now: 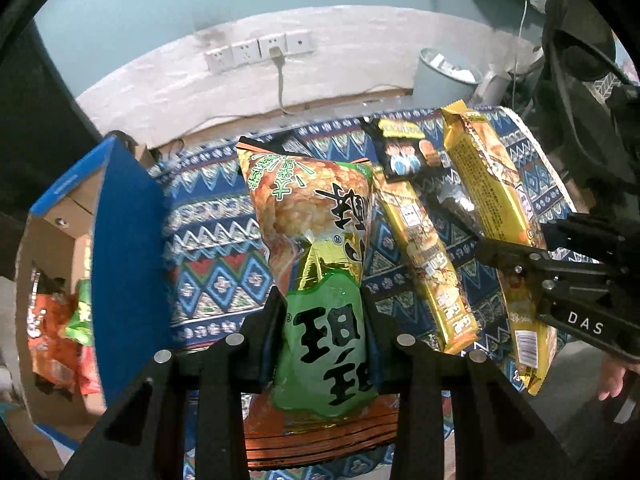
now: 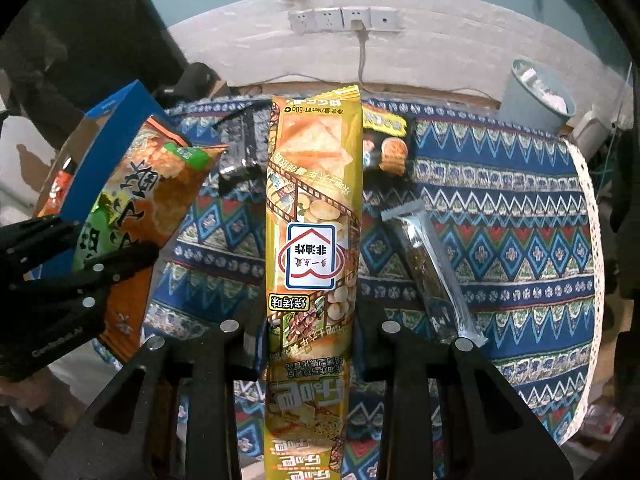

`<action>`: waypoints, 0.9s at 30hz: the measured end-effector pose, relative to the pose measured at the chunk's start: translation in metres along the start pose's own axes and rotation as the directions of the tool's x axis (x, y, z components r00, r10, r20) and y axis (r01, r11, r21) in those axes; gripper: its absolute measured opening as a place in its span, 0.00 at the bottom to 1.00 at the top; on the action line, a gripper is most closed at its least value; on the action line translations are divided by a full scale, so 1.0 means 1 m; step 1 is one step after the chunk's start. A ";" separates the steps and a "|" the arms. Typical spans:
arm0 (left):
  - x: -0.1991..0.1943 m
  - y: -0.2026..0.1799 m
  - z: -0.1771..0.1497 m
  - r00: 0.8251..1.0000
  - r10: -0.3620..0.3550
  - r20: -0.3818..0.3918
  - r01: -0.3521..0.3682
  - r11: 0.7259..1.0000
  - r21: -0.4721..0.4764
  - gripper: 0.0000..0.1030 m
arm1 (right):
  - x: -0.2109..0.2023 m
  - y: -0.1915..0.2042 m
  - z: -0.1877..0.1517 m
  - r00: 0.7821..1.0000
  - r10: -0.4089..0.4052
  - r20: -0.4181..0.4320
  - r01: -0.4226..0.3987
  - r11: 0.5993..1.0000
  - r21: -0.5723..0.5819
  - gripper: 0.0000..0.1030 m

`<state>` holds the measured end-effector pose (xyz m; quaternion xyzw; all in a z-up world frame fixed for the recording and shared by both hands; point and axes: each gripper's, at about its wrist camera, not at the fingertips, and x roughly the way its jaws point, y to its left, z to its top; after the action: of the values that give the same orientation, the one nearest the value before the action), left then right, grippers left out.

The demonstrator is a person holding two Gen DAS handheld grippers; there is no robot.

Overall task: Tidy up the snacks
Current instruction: 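Carry the orange-green bag with the left tool while the right tool carries the yellow stick to the box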

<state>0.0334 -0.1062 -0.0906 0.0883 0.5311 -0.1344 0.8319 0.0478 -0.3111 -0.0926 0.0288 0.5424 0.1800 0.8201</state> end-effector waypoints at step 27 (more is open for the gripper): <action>-0.069 0.091 -0.005 0.980 0.119 0.158 -0.100 0.987 -0.123 0.34 | -0.046 0.084 0.059 0.990 0.081 0.119 -0.071 0.994 -0.086 0.29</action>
<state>0.0305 -0.0095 -0.0297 0.0583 0.4616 -0.0648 0.8828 0.0632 -0.2389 -0.0079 0.0272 0.4818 0.2311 0.8448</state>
